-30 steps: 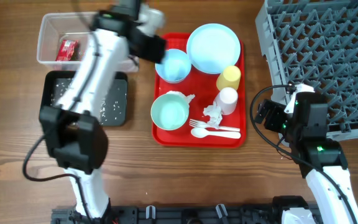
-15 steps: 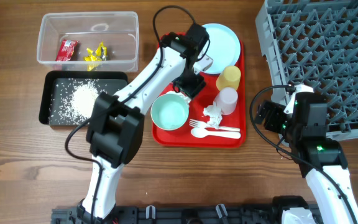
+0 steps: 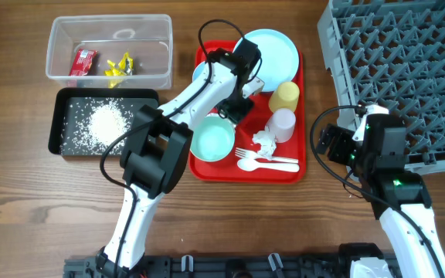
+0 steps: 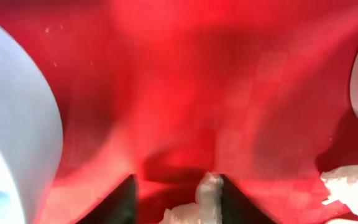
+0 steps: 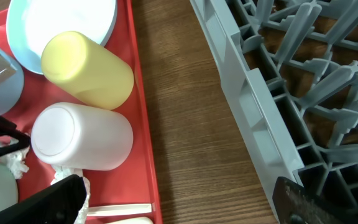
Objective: Sort waste into correct bins and load items into the dishwasher rack
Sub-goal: 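Grasp a white tissue on the red tray and drop it in the bin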
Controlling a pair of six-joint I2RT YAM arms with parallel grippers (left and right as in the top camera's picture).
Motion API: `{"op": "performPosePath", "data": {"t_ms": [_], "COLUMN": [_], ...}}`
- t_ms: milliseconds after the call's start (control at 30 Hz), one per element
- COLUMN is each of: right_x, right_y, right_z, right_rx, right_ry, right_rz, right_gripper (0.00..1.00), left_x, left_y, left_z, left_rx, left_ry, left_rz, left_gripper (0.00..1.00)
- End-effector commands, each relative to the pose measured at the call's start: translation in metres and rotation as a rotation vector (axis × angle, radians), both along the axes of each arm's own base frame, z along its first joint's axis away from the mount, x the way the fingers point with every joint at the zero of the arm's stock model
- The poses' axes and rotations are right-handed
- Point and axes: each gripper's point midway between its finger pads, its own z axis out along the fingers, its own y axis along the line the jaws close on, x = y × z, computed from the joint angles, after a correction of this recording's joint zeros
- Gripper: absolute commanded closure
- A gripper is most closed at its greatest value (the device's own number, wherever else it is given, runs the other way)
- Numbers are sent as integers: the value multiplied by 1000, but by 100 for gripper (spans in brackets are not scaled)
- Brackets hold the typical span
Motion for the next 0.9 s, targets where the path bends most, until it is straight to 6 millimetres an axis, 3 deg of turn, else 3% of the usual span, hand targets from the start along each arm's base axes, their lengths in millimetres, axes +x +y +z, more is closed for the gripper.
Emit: {"op": "performPosePath", "data": {"t_ms": [0,33,167,267,400,467,533,667,800,867], "right_x": [5,5,5,5,5,5,5,6,5,5], "right_y": [-5,-5,-5,-5,-5,-5,-5,-5,-5,-5], "right_z": [9,9,9,9,9,9,9,10,9,9], "right_rx": [-16,-16,-16,-16,-15,-15,-15,-15,-13,-13], "right_ry": [-20,-20,-21,-21,-20,-21,-22,-24,-21,-21], "right_rz": [-23,-24,-24,-23,-24,-24,-24,-24,-25,-25], "right_gripper": [1,1,1,1,1,1,1,0,0,0], "left_x": [-3,-4,-2,14,49,65,83,137,190,200], "left_y": [-2,-4,-9,-15,-7,11,35,99,180,205], "left_z": [-6,-5,8,49,133,166,183,198,213,210], "left_rx": [2,-9,-35,-91,-146,-139,-112,-87,-150,-210], "left_ry": [13,19,12,-61,-277,-388,-469,-617,-745,-733], "left_rz": [-13,-11,16,75,113,156,235,398,619,659], "left_gripper": [83,96,96,96,96,96,96,96,96,84]}}
